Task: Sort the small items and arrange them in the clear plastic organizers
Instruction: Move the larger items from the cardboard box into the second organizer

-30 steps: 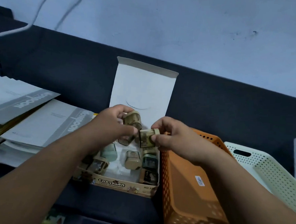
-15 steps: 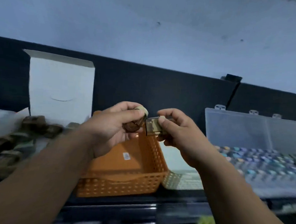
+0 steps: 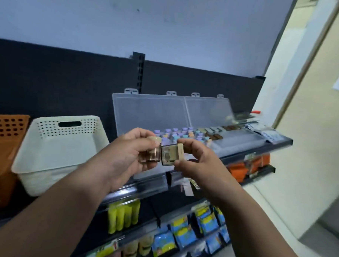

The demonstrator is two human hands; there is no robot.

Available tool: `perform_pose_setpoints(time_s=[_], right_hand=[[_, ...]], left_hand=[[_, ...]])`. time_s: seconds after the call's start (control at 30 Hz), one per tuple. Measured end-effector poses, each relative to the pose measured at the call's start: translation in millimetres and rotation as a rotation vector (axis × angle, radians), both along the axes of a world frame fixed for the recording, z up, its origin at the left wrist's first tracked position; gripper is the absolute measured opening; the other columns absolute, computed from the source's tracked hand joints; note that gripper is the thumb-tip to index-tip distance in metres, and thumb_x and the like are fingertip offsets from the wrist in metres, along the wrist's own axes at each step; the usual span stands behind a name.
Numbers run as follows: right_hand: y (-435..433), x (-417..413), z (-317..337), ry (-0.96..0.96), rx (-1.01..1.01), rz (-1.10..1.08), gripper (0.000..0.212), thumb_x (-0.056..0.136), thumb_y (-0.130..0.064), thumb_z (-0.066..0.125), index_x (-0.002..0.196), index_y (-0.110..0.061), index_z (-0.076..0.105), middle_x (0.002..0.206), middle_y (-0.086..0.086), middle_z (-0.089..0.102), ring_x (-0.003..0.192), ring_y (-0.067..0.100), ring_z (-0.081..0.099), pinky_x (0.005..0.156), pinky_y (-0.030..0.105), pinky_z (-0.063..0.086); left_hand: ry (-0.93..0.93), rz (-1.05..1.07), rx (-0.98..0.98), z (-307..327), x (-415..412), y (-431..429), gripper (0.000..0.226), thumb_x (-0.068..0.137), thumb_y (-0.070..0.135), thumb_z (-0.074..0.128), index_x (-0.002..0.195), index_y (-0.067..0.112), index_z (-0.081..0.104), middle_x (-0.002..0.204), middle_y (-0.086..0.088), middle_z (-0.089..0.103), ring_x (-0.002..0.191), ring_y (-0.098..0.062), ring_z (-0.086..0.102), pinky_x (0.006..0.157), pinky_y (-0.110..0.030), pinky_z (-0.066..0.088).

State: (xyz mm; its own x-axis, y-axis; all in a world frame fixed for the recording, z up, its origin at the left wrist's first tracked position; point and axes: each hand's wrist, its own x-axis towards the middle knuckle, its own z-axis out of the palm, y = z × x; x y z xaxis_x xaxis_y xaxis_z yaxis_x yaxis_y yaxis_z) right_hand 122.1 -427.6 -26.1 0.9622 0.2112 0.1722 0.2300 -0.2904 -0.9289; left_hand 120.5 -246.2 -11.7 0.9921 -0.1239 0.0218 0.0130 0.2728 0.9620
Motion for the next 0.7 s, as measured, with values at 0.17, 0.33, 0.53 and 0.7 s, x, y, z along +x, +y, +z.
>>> perform_pose_setpoints(time_s=[0.17,0.33,0.53,0.7], right_hand=[[-84,0,-13,0.026,0.07,-0.129,0.046,0.085,-0.01,0.069,0.125,-0.031,0.057,0.113,-0.003,0.065,0.09,0.015,0.067,0.081,0.034,0.056],[-142,11,-24,0.043,0.15,-0.268,0.041,0.085,-0.005,0.069,0.118,-0.024,0.056,0.111,0.001,0.066,0.084,0.006,0.067,0.06,0.015,0.049],[-206,67,-28,-0.004,0.073,-0.413,0.039,0.082,-0.01,0.074,0.114,-0.027,0.059,0.113,0.001,0.065,0.101,0.018,0.062,0.075,0.027,0.052],[-247,129,-12,-0.027,-0.003,-0.464,0.042,0.08,-0.014,0.076,0.113,-0.034,0.058,0.112,-0.001,0.063,0.1,0.016,0.063,0.09,0.039,0.054]], left_hand=[[0.017,-0.09,-0.006,0,21,-85,0.009,0.088,0.009,0.059,0.083,0.015,0.055,0.067,-0.002,0.06,0.059,-0.016,0.06,0.065,-0.036,0.054],[-0.04,-0.139,0.105,-9,54,-148,0.01,0.084,0.005,0.064,0.08,0.015,0.062,0.074,-0.002,0.064,0.072,-0.018,0.059,0.077,-0.035,0.051],[-0.108,-0.152,0.19,-15,118,-214,0.016,0.082,0.01,0.071,0.096,0.013,0.063,0.092,-0.005,0.066,0.085,-0.02,0.061,0.081,-0.039,0.05],[-0.173,-0.104,0.323,-10,176,-252,0.037,0.081,0.01,0.071,0.115,0.017,0.059,0.105,0.0,0.065,0.091,-0.014,0.062,0.075,-0.026,0.046]])
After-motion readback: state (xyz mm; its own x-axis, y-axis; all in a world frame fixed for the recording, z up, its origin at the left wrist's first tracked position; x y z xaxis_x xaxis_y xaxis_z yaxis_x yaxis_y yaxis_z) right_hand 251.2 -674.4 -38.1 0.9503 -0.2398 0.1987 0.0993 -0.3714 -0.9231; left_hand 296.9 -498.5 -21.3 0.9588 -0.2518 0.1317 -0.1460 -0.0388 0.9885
